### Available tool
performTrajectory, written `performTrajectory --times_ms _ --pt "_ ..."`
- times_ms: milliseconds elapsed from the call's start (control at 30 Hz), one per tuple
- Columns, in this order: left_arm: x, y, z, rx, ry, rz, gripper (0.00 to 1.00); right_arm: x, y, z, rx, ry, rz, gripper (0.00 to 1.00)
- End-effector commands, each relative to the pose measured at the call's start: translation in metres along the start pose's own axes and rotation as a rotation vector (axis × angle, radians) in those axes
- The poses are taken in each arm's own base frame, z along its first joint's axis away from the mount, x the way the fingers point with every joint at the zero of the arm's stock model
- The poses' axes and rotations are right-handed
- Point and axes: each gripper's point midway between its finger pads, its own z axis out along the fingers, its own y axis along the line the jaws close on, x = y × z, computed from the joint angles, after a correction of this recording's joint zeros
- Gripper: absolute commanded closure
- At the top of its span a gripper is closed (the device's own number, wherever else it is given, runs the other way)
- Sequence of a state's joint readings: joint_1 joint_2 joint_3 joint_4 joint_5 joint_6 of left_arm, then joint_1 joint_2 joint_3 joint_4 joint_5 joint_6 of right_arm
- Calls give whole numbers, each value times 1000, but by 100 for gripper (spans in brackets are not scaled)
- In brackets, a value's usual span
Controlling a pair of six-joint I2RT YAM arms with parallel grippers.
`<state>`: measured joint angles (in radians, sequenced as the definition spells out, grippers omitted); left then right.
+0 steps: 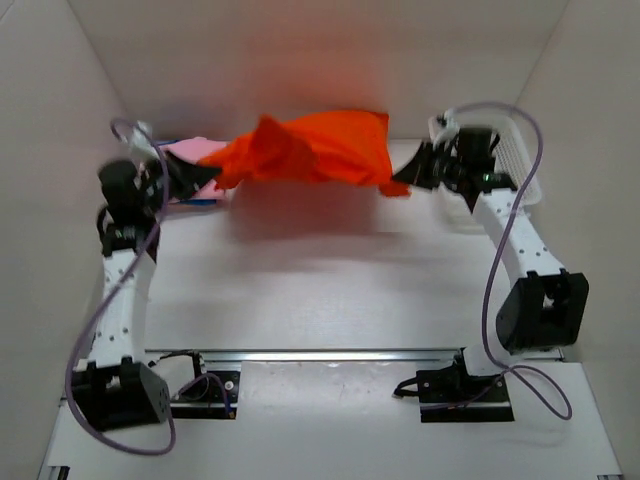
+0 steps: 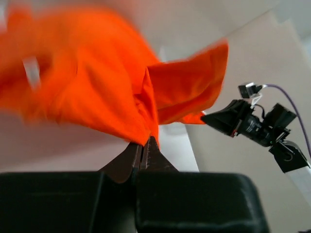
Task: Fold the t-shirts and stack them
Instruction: Flatten out the tshirt
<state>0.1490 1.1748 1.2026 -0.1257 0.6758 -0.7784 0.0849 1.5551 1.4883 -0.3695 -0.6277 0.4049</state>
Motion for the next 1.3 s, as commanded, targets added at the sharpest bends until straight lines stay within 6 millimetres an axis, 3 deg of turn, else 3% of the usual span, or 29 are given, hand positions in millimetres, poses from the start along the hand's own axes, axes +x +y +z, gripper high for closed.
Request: performTrajectory --times_ms 0,33,67,133,167,200,233,267,333,533,633,767,800,933,1033,1167,1233,1267 --pt "117 54 -29 -79 172 -117 100 103 -30 -22 83 129 87 100" --pt "151 71 -39 -120 217 -147 100 139 -37 -29 100 173 123 100" --pt "170 81 -46 -150 248 -161 100 151 -31 -35 94 171 137 100" --pt "222 118 -67 -248 320 -185 100 219 -45 -44 123 272 205 99" --pt "234 128 -74 -286 338 -194 90 228 -41 -47 130 274 211 95" --pt "245 142 -83 -329 337 -196 68 251 -46 -51 142 313 239 83" --pt "256 155 -93 -371 341 -200 60 267 -46 -56 144 336 252 74" --pt "257 158 -96 -385 331 -204 55 269 -47 -58 153 324 254 66" --pt "263 164 -102 -406 313 -187 41 277 -53 -65 172 316 275 58" --pt "268 156 -102 -400 322 -164 39 249 -83 -88 292 249 234 55" --pt "275 158 -102 -405 348 -178 39 246 -96 -94 355 258 213 55" --pt "293 155 -100 -384 409 -182 39 255 -110 -87 387 305 222 53" --pt "299 159 -102 -392 420 -187 45 257 -114 -86 404 320 218 53" --pt "305 165 -104 -405 424 -209 84 266 -130 -73 472 371 194 51" --pt "300 163 -104 -403 414 -194 86 280 -138 -72 544 438 169 46" --pt "280 160 -102 -414 352 -159 86 279 -142 -69 572 461 139 42" --pt "273 160 -101 -420 335 -146 86 286 -146 -66 570 493 146 57" --pt "274 160 -101 -419 342 -144 87 280 -145 -61 554 480 132 63"
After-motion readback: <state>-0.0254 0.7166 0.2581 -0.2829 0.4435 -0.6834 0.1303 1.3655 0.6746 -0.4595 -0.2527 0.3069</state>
